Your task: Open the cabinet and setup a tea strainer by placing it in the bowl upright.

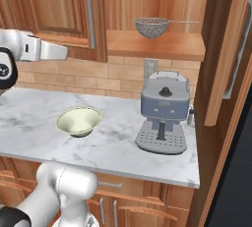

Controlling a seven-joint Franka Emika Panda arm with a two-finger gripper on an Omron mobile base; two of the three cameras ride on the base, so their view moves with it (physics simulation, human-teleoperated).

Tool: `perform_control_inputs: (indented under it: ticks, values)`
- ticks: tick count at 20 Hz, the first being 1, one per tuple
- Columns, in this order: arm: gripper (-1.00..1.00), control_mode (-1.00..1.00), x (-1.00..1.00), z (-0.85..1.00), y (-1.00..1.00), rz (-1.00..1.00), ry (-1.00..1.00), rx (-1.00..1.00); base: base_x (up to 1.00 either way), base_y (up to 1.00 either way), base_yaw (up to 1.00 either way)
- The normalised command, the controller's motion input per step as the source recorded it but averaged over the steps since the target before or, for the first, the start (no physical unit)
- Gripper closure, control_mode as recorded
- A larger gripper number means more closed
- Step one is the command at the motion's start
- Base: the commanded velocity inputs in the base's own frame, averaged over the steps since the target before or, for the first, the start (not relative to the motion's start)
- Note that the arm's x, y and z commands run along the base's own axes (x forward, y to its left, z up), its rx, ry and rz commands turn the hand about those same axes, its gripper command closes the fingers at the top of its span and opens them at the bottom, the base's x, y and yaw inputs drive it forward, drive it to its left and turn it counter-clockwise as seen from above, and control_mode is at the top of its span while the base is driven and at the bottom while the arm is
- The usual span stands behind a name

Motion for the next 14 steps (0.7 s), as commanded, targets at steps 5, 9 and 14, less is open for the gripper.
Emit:
perform_control_inputs:
  ticks: [5,9,14]
  values:
    - [1.00,-1.00,-0.25,0.09,-0.65,-0.01,0.03,0.13,0.00,0.00,0.00]
    - [1.00,-1.00,-0.09,0.00,-0.58,0.00,0.00,0.09,0.00,0.00,0.00]
    - [-1.00,-1.00,-0.01,-0.01,-0.03,-0.01,0.04,0.01,0.00,0.00,0.00]
